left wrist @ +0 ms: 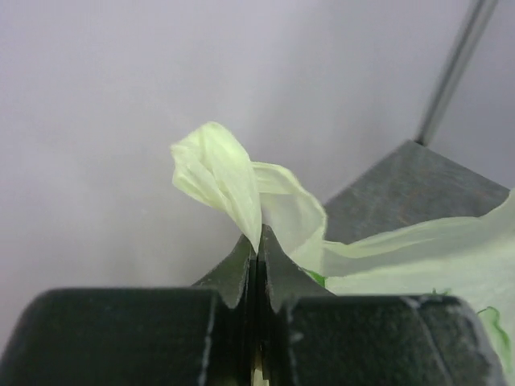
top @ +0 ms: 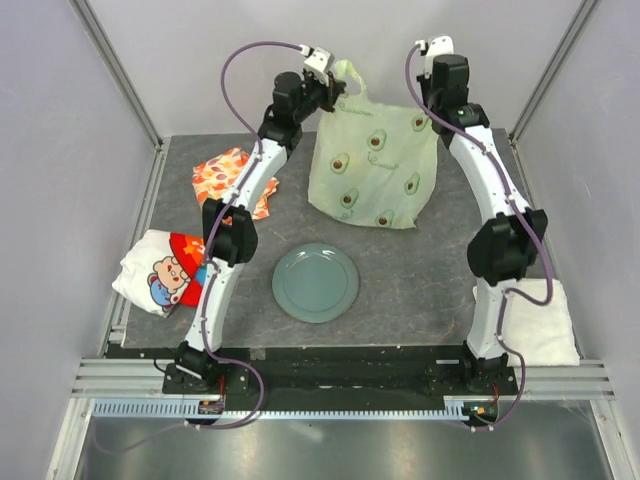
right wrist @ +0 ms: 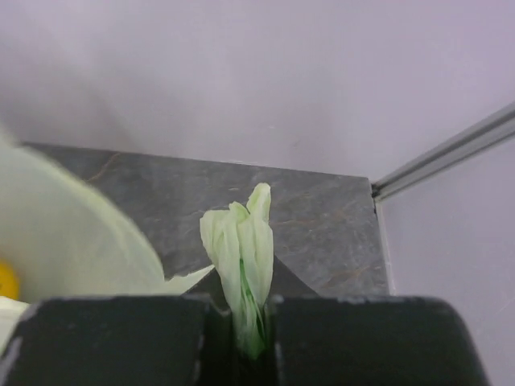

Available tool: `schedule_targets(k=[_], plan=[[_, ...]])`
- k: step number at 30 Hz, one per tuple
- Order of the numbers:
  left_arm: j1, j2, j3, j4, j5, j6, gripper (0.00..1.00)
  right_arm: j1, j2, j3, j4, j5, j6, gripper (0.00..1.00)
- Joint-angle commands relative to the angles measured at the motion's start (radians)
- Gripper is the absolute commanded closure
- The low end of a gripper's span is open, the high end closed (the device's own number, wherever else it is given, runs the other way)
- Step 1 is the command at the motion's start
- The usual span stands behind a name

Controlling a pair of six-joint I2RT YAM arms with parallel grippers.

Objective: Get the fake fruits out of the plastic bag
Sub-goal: Adjust the plastic bag at the center of the board.

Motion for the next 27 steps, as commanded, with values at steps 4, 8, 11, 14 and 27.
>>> schedule_targets(k=[4,8,11,14,27], plan=[[-0.015,-0.132,0.079,0.146,-0.031,0.194,0.98,-0.027,0.092,0.270,0.113,0.051,0.015,1.00],[-0.001,-0.310,-0.067,0.039,0.105,0.205,0.98,-0.026,-0.104,-0.015,0.188,-0.029,0.032,1.00],[0.003,-0.584,-0.451,-0.001,0.200,0.229,0.98,-0.027,-0.238,-0.176,0.196,-0.114,0.004,1.00],[0.002,-0.816,-0.815,0.020,0.232,0.234,0.98,-0.024,-0.380,-0.374,0.226,-0.162,-0.021,1.00],[-0.010,-1.116,-1.375,-0.220,0.246,0.031,0.63,-0.014,-0.735,-0.958,-0.192,-0.392,0.087,0.36]])
